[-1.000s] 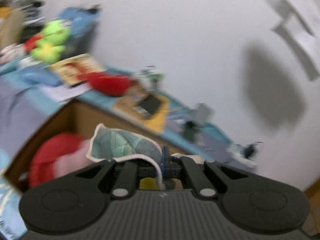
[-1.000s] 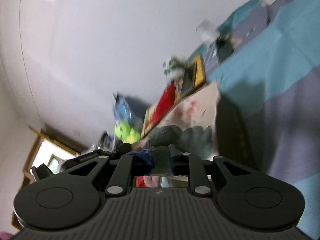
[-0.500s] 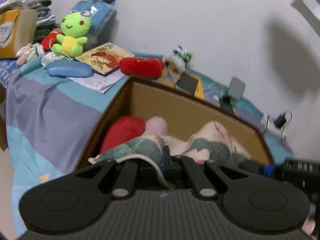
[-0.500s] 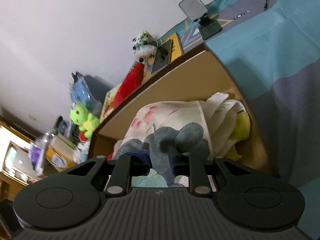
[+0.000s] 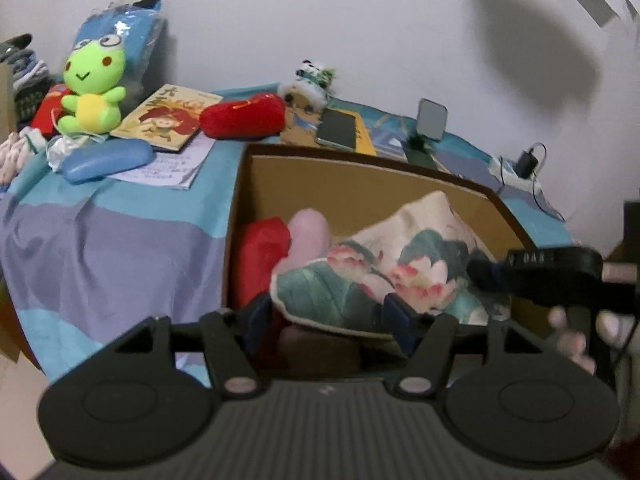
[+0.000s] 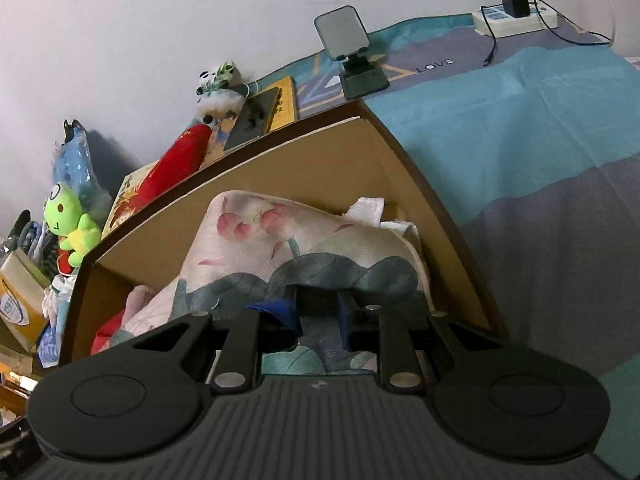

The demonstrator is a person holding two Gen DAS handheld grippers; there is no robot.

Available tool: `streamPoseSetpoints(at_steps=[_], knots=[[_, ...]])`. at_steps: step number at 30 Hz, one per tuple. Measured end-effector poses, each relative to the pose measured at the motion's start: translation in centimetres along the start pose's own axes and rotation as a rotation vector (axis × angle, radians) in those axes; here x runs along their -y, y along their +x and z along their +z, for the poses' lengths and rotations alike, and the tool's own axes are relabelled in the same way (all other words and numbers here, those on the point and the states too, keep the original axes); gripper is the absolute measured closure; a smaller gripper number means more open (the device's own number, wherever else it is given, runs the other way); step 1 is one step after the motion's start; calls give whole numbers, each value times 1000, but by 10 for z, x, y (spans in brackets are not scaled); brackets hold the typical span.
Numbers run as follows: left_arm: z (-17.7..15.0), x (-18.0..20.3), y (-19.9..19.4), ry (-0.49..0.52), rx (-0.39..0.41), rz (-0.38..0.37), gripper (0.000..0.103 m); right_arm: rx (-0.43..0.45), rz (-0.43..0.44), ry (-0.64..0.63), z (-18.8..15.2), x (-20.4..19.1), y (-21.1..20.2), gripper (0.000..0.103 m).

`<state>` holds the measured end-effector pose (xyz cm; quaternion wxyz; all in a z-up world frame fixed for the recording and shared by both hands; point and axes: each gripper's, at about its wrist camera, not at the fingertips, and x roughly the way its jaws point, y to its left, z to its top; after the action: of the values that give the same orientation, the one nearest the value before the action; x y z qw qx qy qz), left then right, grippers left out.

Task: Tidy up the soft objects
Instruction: 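Lower the floral cloth into the box and open both grippers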

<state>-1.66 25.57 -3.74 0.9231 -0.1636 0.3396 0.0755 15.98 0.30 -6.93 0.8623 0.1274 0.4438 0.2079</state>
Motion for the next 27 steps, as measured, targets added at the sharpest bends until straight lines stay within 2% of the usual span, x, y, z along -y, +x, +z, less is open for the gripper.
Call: streamPoseSetpoints(at_steps=[3,6,11,13,17,18,19,27], knots=[[-1,-3,-12,21,-2,-33,37,-5,-46,-22,-1,-3,-6,101],[7,-3,-24,34,40,-69,37,-24,-91,-59,-2,-7,-12,101],[27,15,-9,52,68,-126,37,-9,-100,-24,-1,-4,-20,100],[29,28,10,91,53,-89,37,-1,-98,-20,-2,-4,-23,100],[25,35,53,103,-76,15,37,17,-101,-39,-5,-5,-29,99],[24,33,61,98,-106,44,43,22,-100,-43,-5,-5,-30,99],[22,32,63,100,-115,59,44,26,-100,-49,-6,-4,-30,99],[8,37,51,115,-165,77,40,45,-104,-94,-9,0,-37,97]])
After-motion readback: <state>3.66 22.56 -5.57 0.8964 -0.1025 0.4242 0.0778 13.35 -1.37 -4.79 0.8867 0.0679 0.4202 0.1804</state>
